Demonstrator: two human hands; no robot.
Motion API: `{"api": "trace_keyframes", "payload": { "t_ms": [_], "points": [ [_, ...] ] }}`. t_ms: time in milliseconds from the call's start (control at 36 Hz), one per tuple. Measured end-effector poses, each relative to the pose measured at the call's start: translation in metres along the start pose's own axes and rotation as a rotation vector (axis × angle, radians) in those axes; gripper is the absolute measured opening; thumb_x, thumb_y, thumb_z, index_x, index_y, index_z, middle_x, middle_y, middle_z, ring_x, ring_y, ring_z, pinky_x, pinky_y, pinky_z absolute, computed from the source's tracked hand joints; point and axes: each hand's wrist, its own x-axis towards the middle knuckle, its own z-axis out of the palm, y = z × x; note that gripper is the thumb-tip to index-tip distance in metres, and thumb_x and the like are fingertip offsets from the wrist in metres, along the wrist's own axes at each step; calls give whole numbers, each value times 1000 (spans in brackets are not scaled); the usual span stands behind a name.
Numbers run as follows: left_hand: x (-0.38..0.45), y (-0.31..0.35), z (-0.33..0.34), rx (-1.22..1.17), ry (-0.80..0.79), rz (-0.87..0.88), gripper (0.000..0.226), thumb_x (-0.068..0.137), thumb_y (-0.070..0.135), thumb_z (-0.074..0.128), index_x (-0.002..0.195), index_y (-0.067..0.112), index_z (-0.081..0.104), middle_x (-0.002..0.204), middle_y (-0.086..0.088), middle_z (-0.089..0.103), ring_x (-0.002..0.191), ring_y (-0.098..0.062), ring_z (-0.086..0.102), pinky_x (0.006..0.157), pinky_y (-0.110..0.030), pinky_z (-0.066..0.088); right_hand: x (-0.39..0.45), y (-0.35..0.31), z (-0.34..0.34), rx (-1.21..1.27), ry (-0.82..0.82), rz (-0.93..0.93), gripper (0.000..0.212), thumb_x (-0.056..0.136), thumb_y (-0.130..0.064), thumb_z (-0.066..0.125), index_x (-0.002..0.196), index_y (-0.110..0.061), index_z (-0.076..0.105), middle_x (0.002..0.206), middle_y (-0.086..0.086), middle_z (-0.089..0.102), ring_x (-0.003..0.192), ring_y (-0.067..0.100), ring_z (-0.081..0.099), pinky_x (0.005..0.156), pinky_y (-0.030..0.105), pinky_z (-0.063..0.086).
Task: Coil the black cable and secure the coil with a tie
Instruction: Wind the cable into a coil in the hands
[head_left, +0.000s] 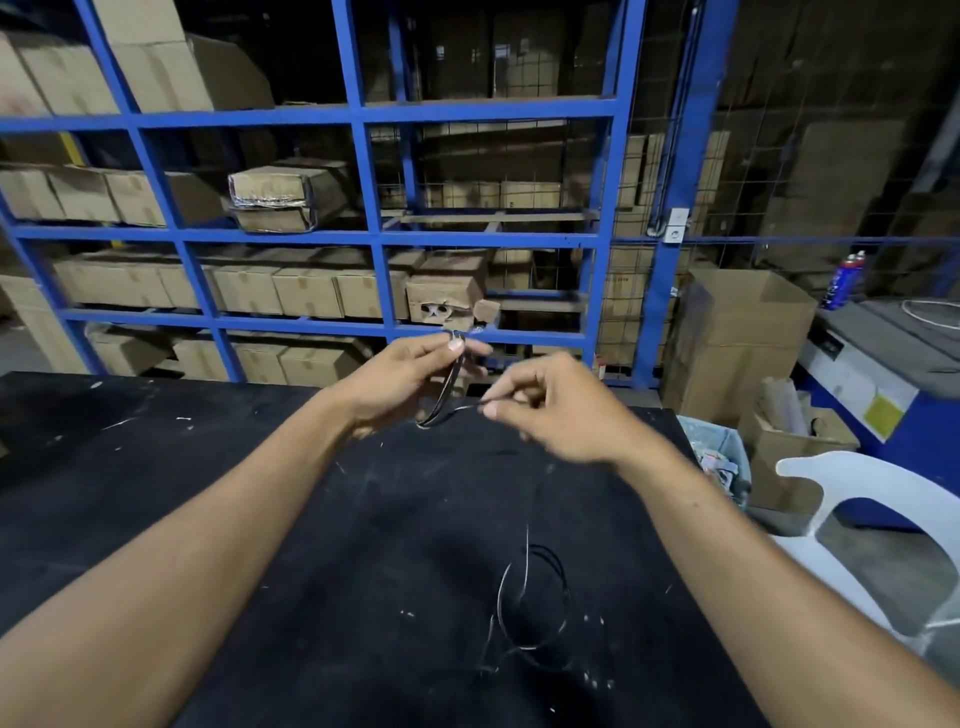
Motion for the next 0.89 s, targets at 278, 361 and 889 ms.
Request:
{"api": "trace_keyframes", "payload": {
  "t_ms": [278, 361, 889],
  "points": [
    [-11, 5, 0, -170, -463, -179, 52, 103, 49, 58, 148, 22, 59, 111, -29, 78, 137, -51, 55, 105, -70, 39, 36, 12, -40, 275, -1, -125, 11, 87, -6, 83, 96, 0, 80, 77, -7, 77, 66, 1, 68, 66, 18, 53],
    [-12, 7, -2, -318, -570, -150, 52, 108, 43, 52, 154, 18, 51, 105, -24, 80, 140, -57, 50, 104, -78, 40, 37, 19, -33, 490, 0, -105, 11, 91, -6, 78, 101, -7, 82, 84, 3, 78, 66, -1, 64, 59, 10, 47],
    [2, 21, -7, -643, -233, 75, 43, 113, 41, 36, 148, 29, 58, 160, -19, 50, 144, -51, 48, 95, -81, 46, -8, 38, 71, 655, -58, 234, 26, 107, -18, 58, 121, -4, 75, 68, 5, 71, 51, 11, 47, 56, 20, 43]
  ]
}}
